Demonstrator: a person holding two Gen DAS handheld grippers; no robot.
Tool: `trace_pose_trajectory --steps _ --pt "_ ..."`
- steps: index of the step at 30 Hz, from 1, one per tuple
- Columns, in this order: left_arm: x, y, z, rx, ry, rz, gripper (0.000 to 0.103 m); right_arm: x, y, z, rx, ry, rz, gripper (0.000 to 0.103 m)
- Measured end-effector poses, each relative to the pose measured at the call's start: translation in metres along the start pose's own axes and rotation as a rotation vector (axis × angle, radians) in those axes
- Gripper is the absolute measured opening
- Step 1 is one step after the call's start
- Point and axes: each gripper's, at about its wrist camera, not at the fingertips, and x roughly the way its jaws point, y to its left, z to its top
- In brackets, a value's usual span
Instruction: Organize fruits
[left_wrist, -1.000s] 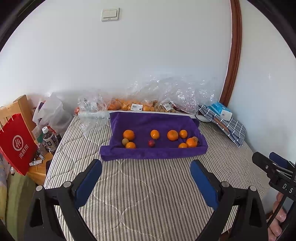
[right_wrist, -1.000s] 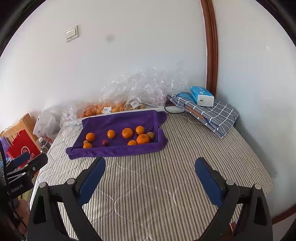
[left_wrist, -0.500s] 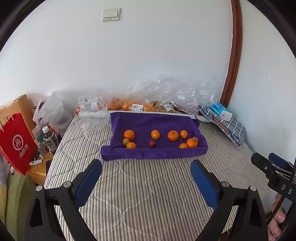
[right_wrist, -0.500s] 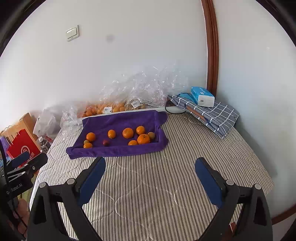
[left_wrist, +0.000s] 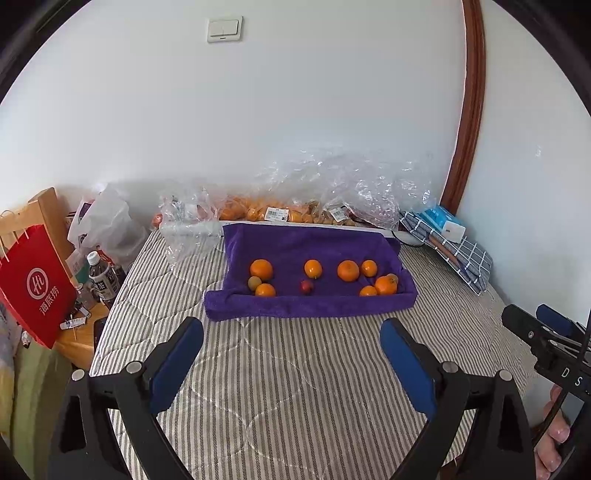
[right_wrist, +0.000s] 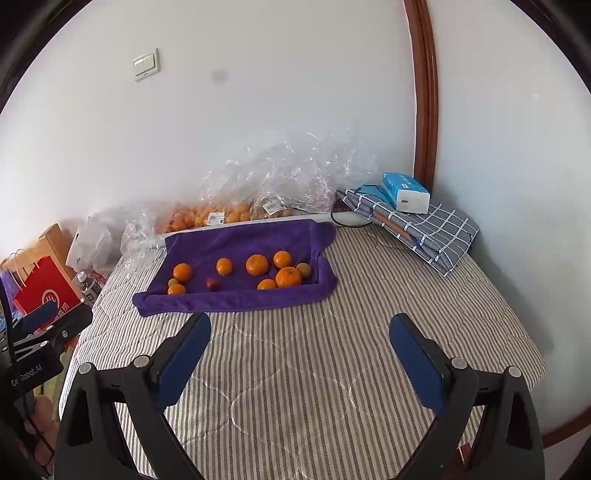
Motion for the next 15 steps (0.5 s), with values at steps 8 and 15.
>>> trace_pose_trajectory --steps 8,15 --pt "-0.0002 -0.0016 0.0003 0.002 0.002 0.005 0.097 -0.0006 0.0008 0.0002 0.000 -0.001 0.005 0.096" --pt "-0.0002 -0.0026 0.0004 0.007 -0.003 0.004 0.097 -0.0003 0.0020 0.0015 0.005 0.006 0.013 0.096"
